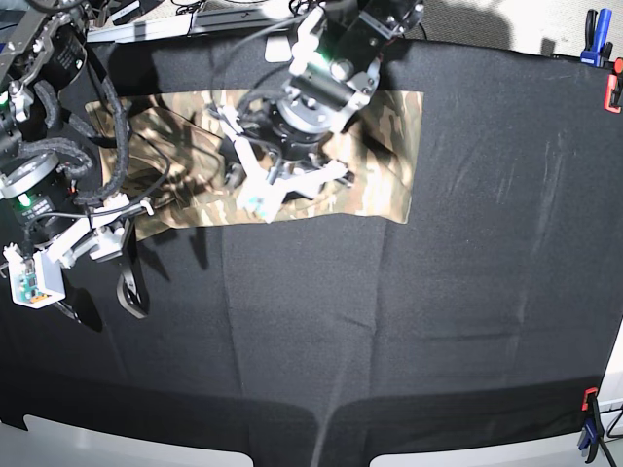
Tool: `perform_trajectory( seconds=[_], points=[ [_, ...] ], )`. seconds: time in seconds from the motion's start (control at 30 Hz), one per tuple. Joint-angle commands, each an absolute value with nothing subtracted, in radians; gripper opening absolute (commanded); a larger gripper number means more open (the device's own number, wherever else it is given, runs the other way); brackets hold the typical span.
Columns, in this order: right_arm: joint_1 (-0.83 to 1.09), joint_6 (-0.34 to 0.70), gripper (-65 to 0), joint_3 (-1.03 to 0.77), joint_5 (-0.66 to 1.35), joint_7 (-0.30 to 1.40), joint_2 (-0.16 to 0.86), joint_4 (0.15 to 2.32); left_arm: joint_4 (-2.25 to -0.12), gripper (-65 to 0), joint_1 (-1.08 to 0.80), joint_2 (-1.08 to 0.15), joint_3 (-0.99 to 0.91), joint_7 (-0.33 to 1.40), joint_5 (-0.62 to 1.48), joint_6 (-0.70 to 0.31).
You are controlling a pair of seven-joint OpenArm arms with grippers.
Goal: Layout the t-shirt on the table in an organized manner, then fold the t-shirt properly
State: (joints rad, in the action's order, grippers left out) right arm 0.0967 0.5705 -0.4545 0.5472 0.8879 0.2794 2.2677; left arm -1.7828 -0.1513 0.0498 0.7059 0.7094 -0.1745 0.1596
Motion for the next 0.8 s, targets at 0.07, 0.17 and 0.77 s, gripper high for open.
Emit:
perform_trajectory(
  seconds=[0.07,0.17,0.77],
  points=[
    [0.083,0.52,-31.4,-0.46,0.43,0.903,0.291,2.272,-1.776,-37.0,-0.141,0.064,0.708,0.722,-0.319,0.162],
    [0.083,0.443,-31.4,-0.499,0.353,0.902,0.291,2.21,-1.804,-37.0,-0.141,0.064,0.708,0.765,-0.438,0.165],
    [0.08,0.693,-31.4,-0.81,0.591,1.059,0.294,1.517,-1.858,-37.0,-0.099,0.066,0.709,0.866,-0.193,0.067]
  ],
)
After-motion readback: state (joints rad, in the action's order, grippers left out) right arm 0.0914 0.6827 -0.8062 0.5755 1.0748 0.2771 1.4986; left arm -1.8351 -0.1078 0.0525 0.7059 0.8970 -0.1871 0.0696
